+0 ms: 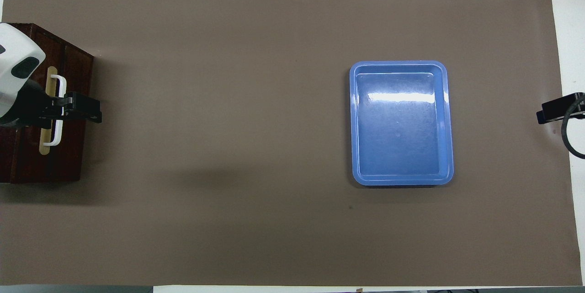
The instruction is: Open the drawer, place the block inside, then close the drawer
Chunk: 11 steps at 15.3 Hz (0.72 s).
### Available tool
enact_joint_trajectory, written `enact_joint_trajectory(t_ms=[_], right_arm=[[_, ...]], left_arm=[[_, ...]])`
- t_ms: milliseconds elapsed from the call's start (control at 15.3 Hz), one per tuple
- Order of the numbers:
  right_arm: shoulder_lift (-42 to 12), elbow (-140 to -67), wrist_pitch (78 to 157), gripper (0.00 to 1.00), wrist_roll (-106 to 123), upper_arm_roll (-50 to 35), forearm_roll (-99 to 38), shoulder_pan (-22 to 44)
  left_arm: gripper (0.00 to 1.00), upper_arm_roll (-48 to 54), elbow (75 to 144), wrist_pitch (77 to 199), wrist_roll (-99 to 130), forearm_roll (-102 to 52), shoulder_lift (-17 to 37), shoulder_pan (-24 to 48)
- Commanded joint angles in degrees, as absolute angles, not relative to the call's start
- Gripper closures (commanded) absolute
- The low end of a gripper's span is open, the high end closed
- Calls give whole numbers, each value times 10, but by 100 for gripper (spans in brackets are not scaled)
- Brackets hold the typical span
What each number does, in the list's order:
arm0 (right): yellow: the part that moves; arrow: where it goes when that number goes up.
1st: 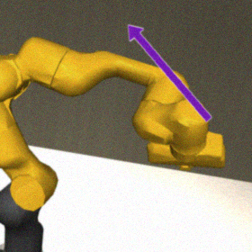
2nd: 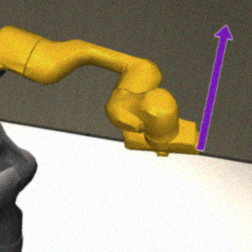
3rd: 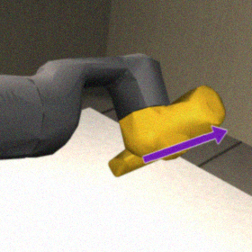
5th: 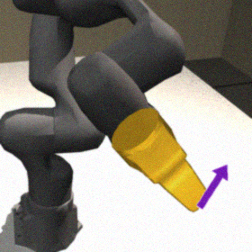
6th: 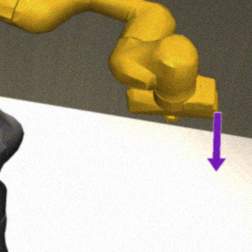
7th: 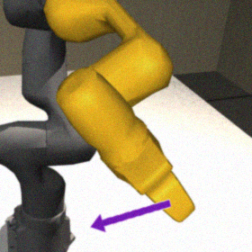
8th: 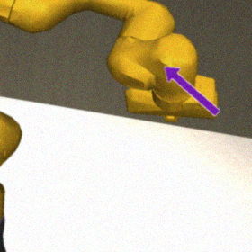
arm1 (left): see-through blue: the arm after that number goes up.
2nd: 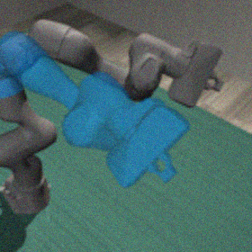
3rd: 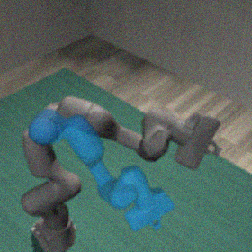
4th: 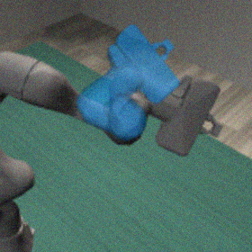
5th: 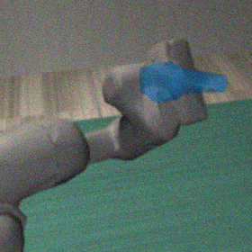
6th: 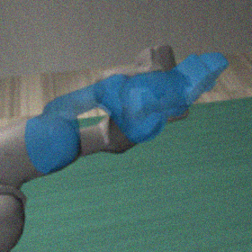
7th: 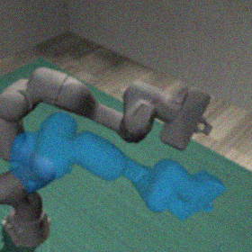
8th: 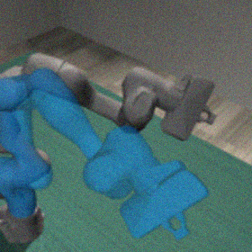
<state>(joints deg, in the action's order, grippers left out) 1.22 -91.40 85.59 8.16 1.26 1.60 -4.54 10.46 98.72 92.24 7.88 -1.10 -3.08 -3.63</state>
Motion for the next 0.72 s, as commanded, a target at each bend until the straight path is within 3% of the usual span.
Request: enact_joint_trajectory(t_ms=[0,654], right_arm=[[19,-922,853,0,72,13,10,-44],[19,-922,853,0,72,13,10,-44]], left_arm=[[0,99,1005,905,20,-18,-47,-37],[0,100,1004,907,-11,-18,-47,-35]])
